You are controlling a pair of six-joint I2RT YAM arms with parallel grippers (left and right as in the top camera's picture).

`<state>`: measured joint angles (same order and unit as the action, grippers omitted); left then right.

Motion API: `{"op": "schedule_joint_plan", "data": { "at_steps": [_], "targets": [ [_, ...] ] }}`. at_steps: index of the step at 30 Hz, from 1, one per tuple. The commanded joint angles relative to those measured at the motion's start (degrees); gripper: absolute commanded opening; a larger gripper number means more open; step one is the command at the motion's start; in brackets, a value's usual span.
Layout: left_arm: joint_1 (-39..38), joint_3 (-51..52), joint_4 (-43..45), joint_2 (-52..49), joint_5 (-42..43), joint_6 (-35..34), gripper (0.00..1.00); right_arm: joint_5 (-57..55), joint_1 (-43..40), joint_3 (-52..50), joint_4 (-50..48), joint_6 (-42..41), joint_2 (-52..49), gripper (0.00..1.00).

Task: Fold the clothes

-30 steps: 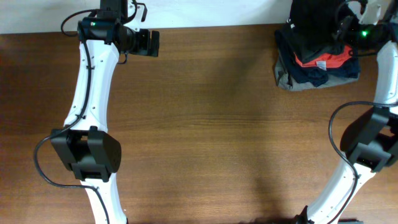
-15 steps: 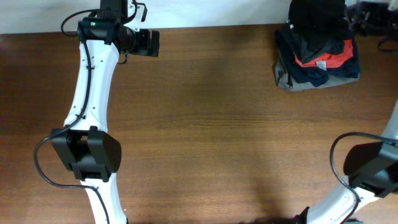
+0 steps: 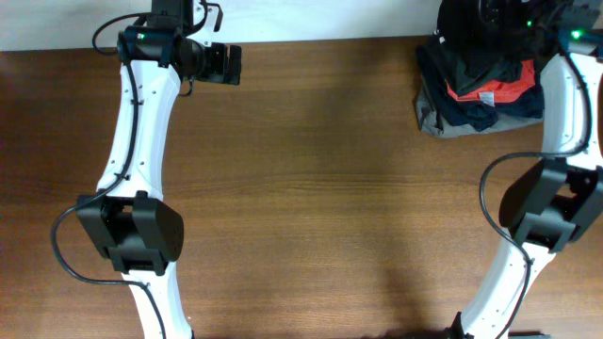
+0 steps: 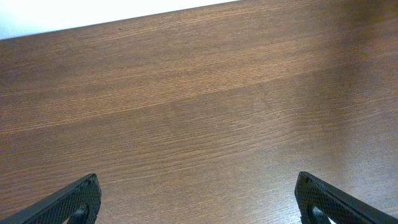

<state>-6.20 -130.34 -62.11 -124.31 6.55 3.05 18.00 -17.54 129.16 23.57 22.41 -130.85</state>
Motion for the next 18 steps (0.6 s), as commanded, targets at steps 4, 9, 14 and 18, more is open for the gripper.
{"op": "schedule_joint_plan", "data": {
  "at_steps": [4,9,14,18],
  "targets": [
    [0.0,-0.2,0.7,-0.8,-0.4,0.9,0.99,-0.9,-0.2,0.4,2.0,-6.9,-6.5,0.99],
    [0.0,-0.2,0.6,-1.7,-0.4,0.9,0.99,-0.5,-1.3,0.2,7.3,-9.9,-12.7,0.99],
    [0.0,-0.2,0.6,-2.3,-0.4,0.9,0.99,1.9,-3.1,0.0,11.9,-10.1,-19.6,0.99],
    [0.0,-0.2,1.2,-2.4,-0.4,0.9,0.99,2.8,-4.3,0.0,13.3,-10.0,-23.3,0.99]
  ]
}}
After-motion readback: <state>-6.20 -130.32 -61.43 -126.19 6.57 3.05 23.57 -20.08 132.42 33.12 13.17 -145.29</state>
